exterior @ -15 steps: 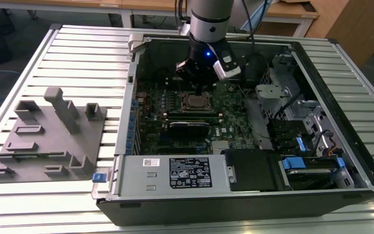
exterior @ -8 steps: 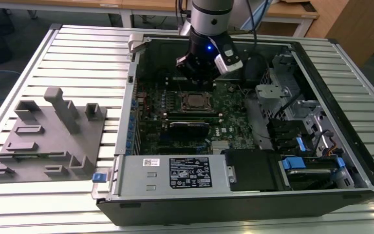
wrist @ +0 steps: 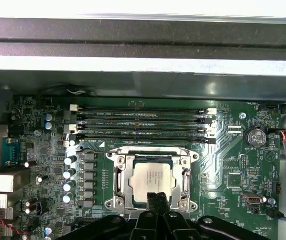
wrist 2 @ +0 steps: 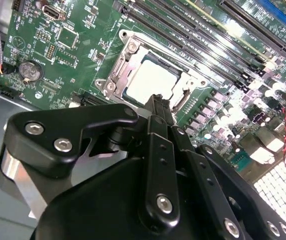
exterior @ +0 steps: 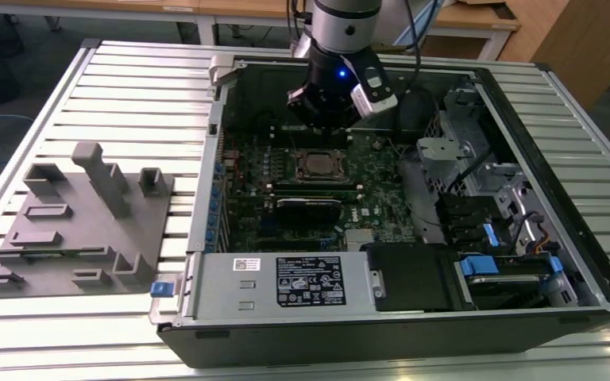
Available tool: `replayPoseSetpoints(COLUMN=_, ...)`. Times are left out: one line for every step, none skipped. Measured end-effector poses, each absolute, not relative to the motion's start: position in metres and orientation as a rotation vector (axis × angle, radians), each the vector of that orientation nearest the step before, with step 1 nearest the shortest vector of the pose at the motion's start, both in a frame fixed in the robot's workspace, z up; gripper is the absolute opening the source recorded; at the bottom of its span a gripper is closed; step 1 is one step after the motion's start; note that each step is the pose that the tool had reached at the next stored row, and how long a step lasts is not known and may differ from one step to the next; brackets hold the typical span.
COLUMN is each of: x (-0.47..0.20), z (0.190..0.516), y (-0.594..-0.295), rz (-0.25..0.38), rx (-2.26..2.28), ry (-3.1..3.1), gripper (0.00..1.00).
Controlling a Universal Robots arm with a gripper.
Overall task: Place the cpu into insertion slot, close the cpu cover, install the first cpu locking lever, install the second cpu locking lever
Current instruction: 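Install the first cpu locking lever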
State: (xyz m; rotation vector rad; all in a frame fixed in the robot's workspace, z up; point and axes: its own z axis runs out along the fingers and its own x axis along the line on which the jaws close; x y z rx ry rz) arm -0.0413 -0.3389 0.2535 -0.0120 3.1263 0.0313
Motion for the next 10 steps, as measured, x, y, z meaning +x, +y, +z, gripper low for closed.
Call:
replayPoseSetpoints(x=-0.042, z=0.253, y=-0.339, rz=0.031, rx=-0.012, ry=3.126, gripper=0.11)
replayPoseSetpoints(x=-0.044, z=0.253, y=-0.339, rz=0.031, rx=-0.012, ry=3.126, gripper=0.11)
replayPoseSetpoints(x=-0.046, z=0.253, y=-0.339, rz=0.031, rx=-0.012, ry=3.126, gripper=0.11)
replayPoseSetpoints(x=-0.05, z=0.253, y=-0.339, rz=0.031, rx=-0.012, ry=3.126, gripper=0.11)
replayPoseSetpoints(x=-0.054, z=0.253, y=-0.339, rz=0.031, rx=-0.012, ry=3.126, gripper=0.11)
replayPoseSetpoints(x=-0.058, z=0.253, y=-0.339, rz=0.031, rx=-0.012, ry=3.126, gripper=0.11)
replayPoseSetpoints(x=-0.063, z=0.253, y=-0.339, rz=0.031, rx=-0.012, ry=3.126, gripper=0.11)
replayPoseSetpoints(x=-0.067, z=0.252, y=-0.339, rz=0.031, rx=-0.012, ry=3.126, gripper=0.11)
replayPoseSetpoints(x=-0.072, z=0.252, y=-0.339, rz=0.031, rx=-0.012, ry=3.126, gripper=0.11)
replayPoseSetpoints(x=-0.076, z=0.252, y=-0.339, rz=0.031, rx=-0.012, ry=3.126, gripper=0.11)
